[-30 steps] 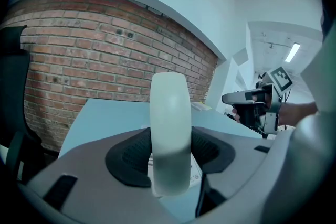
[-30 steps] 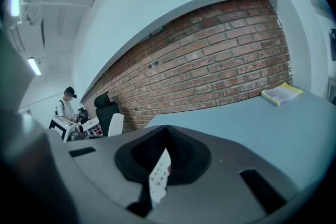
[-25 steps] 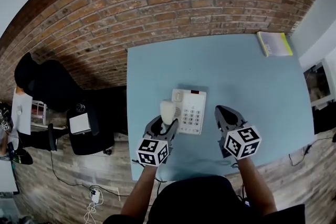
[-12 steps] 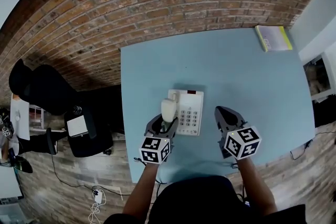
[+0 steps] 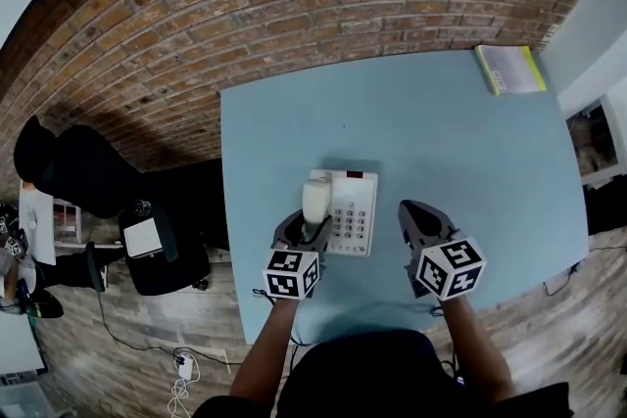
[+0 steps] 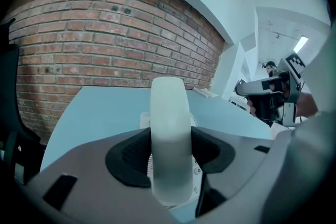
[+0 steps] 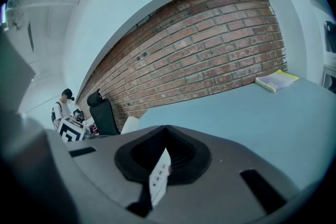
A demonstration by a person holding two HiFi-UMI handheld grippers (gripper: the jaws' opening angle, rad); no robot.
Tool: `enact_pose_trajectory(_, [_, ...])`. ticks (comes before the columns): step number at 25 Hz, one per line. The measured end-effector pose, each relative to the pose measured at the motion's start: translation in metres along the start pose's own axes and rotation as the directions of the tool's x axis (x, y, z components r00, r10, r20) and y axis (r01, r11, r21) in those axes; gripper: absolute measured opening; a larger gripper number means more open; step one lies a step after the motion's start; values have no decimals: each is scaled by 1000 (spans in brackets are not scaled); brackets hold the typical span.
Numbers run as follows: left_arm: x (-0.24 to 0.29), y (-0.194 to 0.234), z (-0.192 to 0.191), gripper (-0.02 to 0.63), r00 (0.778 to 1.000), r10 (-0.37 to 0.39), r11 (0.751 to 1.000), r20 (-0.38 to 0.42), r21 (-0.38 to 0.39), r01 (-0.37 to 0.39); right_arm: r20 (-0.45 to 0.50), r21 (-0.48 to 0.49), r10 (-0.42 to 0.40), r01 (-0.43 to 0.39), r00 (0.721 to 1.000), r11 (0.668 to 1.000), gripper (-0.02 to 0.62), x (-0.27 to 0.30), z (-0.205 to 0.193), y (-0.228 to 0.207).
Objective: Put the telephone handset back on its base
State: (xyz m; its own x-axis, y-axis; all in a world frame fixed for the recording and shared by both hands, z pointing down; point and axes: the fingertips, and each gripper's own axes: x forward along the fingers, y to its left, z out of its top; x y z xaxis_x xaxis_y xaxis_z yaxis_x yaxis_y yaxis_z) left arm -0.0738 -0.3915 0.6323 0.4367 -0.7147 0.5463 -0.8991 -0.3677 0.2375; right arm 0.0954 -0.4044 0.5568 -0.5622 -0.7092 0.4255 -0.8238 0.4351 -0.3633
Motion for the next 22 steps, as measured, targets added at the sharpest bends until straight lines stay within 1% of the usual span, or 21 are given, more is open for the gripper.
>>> enact_pose_trajectory(6, [12, 7, -7, 228, 999, 34, 999, -41, 8, -34, -12, 13, -1, 1, 1000, 1000, 8, 1, -7, -5])
enact_pose_trajectory(13, [20, 17, -17, 228, 996, 53, 997, -65, -50, -56, -28, 25, 0, 1, 1000, 1000, 8, 4, -11, -9])
enact_pose_trajectory(22, [32, 21, -20, 228, 994, 70, 995, -84, -72, -76, -47, 44, -4, 6, 999, 999, 8, 6, -20, -15])
